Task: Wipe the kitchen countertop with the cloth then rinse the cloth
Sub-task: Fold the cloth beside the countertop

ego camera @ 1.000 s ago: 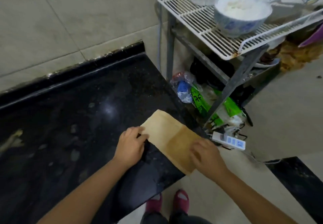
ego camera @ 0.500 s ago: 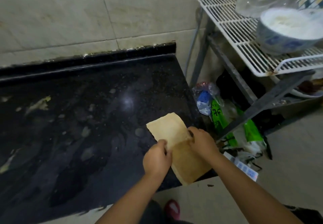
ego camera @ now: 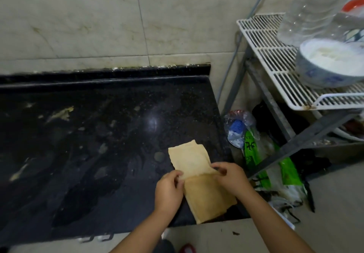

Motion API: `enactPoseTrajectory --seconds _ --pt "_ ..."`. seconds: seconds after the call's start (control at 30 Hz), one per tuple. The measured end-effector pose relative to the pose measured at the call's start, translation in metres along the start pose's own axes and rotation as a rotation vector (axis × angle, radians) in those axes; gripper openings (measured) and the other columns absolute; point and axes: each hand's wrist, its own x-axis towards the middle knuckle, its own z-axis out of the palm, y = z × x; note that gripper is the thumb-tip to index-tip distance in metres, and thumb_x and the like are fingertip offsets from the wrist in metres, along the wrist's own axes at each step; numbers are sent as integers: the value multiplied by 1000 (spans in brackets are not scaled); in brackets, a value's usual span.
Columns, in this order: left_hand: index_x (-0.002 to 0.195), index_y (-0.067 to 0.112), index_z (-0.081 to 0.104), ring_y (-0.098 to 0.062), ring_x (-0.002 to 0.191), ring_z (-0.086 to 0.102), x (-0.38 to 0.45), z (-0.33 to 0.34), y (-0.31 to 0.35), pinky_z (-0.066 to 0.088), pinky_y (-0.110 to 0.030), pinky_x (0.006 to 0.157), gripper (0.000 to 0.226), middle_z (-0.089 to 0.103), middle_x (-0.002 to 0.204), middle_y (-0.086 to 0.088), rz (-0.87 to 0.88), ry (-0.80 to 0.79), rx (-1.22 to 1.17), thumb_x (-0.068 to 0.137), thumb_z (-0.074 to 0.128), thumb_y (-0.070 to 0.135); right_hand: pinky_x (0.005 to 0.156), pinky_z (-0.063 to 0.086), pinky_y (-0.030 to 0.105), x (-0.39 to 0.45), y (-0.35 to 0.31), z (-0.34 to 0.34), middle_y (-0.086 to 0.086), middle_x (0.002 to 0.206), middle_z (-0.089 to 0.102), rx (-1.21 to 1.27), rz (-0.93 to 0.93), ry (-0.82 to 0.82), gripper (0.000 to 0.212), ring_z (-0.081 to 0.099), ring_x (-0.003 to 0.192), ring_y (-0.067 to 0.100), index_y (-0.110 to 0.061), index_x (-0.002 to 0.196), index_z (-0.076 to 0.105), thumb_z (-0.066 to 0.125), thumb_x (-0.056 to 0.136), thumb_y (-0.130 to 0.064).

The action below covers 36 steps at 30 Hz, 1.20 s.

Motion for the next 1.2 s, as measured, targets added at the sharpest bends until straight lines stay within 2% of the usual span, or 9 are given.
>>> enactPoseTrajectory --seconds 0.07,0.13,0.3,0.47,0.57,0.73,0.93,1.07,1.2 --pt "102 7 67 -9 75 55 1 -2 1 37 -2 65 19 55 79 5 9 -3 -13 85 58 1 82 34 10 -2 2 -1 4 120 60 -35 -12 -3 39 56 109 15 -14 125 57 58 86 -6" --pt "99 7 67 -2 73 53 1 -3 1 37 -1 66 18 54 79 7 -10 -1 -29 84 59 0 83 35 12 -3 3 0 7 115 60 -28 -8 37 39 56 105 16 -13 125 57 58 86 -6" --pt "100 6 66 -13 82 55 0 -3 -4 37 -14 71 18 64 93 -6 -108 -4 0 85 59 2 88 39 19 4 -8 9 8 122 56 -47 -12 13 44 54 111 19 -16 130 52 50 87 -4" --pt "106 8 63 -9 82 51 5 -7 -8 31 -7 61 20 58 89 0 -71 -41 83 87 57 5 74 34 18 6 -18 11 7 119 59 -74 3 53 38 55 109 19 -12 126 55 51 92 -28" --pt "108 10 62 -8 83 50 0 -6 -10 30 -9 66 21 60 98 -3 -59 -65 138 89 55 7 82 43 28 7 -21 13 10 115 58 -212 21 122 34 56 105 24 -12 117 58 49 92 -33" --pt "109 9 61 -14 87 54 16 -15 -1 31 -15 64 22 58 90 -2 8 -100 195 88 53 8 98 38 36 48 -44 0 13 132 48 -381 -3 231 46 46 121 29 -13 134 45 49 93 -31" --pt "113 12 58 -20 97 58 13 -18 -1 44 -28 77 24 64 103 -5 -23 -176 288 90 52 13 94 35 34 68 -55 0 9 112 59 -390 -51 229 22 53 106 29 -14 103 67 52 88 -17" --pt "115 12 58 -21 96 58 12 -18 -6 46 -28 75 25 64 102 -6 -64 -167 250 89 54 13 91 32 34 77 -72 2 11 112 58 -416 -219 311 28 50 107 28 -14 114 63 49 91 -20" --pt "112 11 58 -21 94 58 8 -18 -10 45 -28 73 24 63 96 -4 -115 -156 219 89 55 13 99 32 39 82 -75 17 12 133 48 -537 -184 232 44 42 123 28 -15 136 43 46 95 -30"
